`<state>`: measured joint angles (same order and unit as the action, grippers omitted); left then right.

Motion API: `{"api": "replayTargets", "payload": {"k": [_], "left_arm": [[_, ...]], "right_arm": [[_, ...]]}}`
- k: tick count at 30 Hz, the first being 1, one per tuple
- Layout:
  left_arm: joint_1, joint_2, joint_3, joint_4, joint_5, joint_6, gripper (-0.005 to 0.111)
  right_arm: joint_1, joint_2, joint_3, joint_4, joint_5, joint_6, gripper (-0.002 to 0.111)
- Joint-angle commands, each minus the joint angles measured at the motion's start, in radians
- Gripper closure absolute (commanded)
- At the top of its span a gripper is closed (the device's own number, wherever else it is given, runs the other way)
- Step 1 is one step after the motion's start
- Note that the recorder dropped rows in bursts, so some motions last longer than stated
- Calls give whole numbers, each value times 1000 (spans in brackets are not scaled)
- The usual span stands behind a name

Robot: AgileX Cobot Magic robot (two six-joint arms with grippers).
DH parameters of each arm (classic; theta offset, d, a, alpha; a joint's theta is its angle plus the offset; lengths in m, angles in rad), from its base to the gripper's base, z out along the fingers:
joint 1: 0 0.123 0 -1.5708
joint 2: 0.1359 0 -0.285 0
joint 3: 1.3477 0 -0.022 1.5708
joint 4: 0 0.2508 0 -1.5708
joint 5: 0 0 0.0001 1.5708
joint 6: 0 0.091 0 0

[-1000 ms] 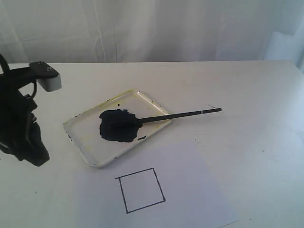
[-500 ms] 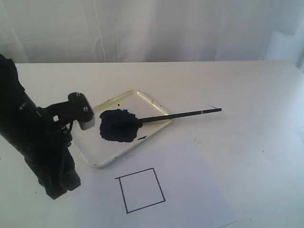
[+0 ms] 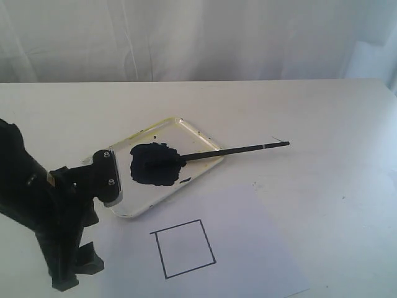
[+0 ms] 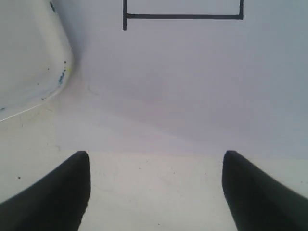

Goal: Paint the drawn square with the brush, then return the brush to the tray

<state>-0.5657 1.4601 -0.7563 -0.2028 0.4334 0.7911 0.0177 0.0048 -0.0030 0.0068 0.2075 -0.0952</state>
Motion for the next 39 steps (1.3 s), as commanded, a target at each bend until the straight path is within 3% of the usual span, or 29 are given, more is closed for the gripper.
{"api": "replayTargets", "payload": {"k": [1, 5, 16, 20, 27, 31, 39], "left_arm": [[-5, -4, 41, -93, -82, 24, 37], [-5, -4, 45, -137, -88, 24, 45], [-5, 118, 45, -270, -120, 15, 45], [-5, 120, 30, -255, -119, 17, 45], [-5, 193, -107, -118, 65, -14, 43], [-5, 208, -200, 29, 181, -212, 43], [-5, 295, -327, 66, 320, -277, 45]], "right_arm": [[-5, -5, 3, 0, -15, -6, 108], [-5, -5, 3, 0, -15, -6, 108], [-5, -5, 3, 0, -15, -6, 108], [-5, -5, 3, 0, -15, -6, 108], [-5, -5, 3, 0, -15, -6, 108], [-5, -5, 3, 0, -15, -6, 108], [-5, -5, 3, 0, -15, -6, 108]]}}
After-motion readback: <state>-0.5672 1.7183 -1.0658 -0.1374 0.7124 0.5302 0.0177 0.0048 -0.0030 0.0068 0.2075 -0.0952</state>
